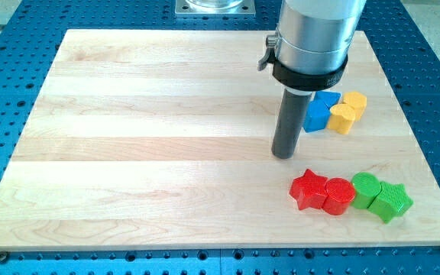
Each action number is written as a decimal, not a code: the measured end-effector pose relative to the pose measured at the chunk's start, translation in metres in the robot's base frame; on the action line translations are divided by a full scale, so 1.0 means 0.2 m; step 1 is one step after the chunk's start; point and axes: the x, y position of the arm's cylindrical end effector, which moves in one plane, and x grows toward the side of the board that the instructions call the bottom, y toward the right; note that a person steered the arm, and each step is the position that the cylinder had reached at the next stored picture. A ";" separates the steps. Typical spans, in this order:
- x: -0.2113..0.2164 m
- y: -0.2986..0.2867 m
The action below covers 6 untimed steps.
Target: Slightly move your arm towards the red star
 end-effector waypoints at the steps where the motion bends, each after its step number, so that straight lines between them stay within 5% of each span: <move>1: 0.00 0.00; 6: 0.10 0.03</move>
